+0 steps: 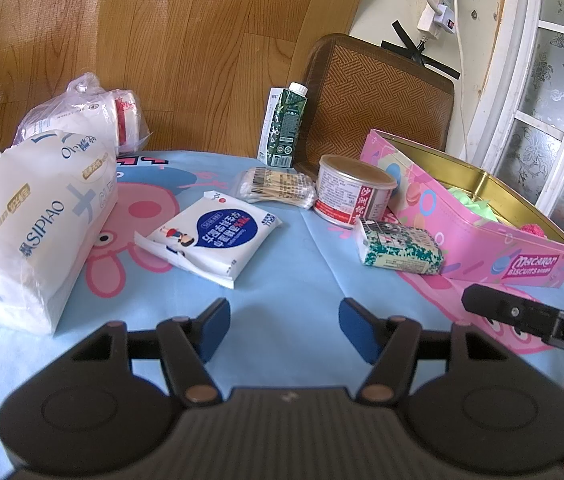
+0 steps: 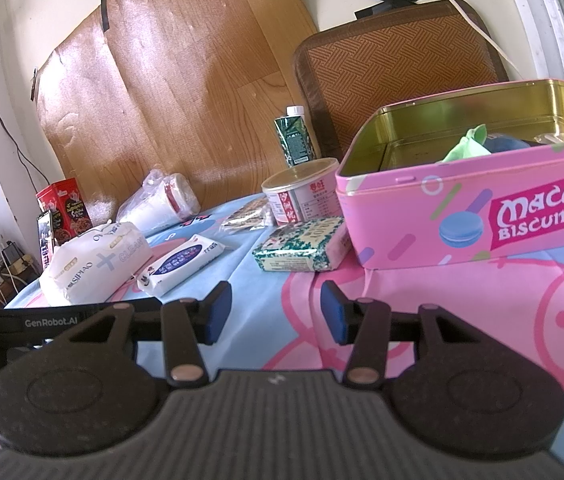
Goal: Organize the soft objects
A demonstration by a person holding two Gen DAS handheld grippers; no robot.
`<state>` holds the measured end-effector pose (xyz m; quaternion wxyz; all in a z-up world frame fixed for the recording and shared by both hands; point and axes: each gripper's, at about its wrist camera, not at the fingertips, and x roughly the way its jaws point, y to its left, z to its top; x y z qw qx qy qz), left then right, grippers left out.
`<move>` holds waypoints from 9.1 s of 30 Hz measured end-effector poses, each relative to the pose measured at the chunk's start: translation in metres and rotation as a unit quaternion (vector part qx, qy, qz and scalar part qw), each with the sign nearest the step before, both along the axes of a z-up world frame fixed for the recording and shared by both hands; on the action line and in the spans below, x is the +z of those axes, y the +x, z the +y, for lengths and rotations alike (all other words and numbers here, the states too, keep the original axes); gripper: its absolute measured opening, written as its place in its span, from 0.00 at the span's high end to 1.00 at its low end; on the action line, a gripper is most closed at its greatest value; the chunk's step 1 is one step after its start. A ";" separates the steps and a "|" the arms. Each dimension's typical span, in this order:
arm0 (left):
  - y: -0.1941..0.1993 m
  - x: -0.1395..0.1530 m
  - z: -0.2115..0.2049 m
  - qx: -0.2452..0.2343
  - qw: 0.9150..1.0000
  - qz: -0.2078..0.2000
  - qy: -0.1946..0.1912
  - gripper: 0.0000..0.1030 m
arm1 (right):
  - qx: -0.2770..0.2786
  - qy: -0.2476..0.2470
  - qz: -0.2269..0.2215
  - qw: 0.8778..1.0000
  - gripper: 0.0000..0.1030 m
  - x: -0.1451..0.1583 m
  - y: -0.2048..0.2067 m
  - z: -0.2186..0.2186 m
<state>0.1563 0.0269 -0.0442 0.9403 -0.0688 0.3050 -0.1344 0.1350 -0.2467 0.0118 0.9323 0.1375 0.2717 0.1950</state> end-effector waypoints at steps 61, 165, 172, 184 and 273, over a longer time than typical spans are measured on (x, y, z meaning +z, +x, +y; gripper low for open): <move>0.001 0.001 -0.001 0.000 1.000 0.002 0.001 0.40 | 0.002 -0.002 -0.001 1.000 0.50 0.001 -0.002 0.000; 0.032 0.061 -0.044 -0.040 0.998 0.016 -0.051 0.50 | 0.160 -0.166 -0.095 0.968 0.50 0.009 0.015 0.070; 0.083 0.081 -0.142 -0.117 0.992 -0.003 -0.045 0.50 | 0.063 -0.193 -0.124 0.971 0.51 0.045 0.034 -0.010; 0.139 0.068 -0.227 -0.108 0.994 -0.005 0.023 0.37 | -0.065 -0.240 -0.049 0.967 0.50 0.037 0.130 -0.092; 0.015 0.003 0.049 0.034 0.999 -0.009 -0.017 0.22 | 0.183 -0.091 0.005 0.979 0.30 -0.008 -0.002 0.033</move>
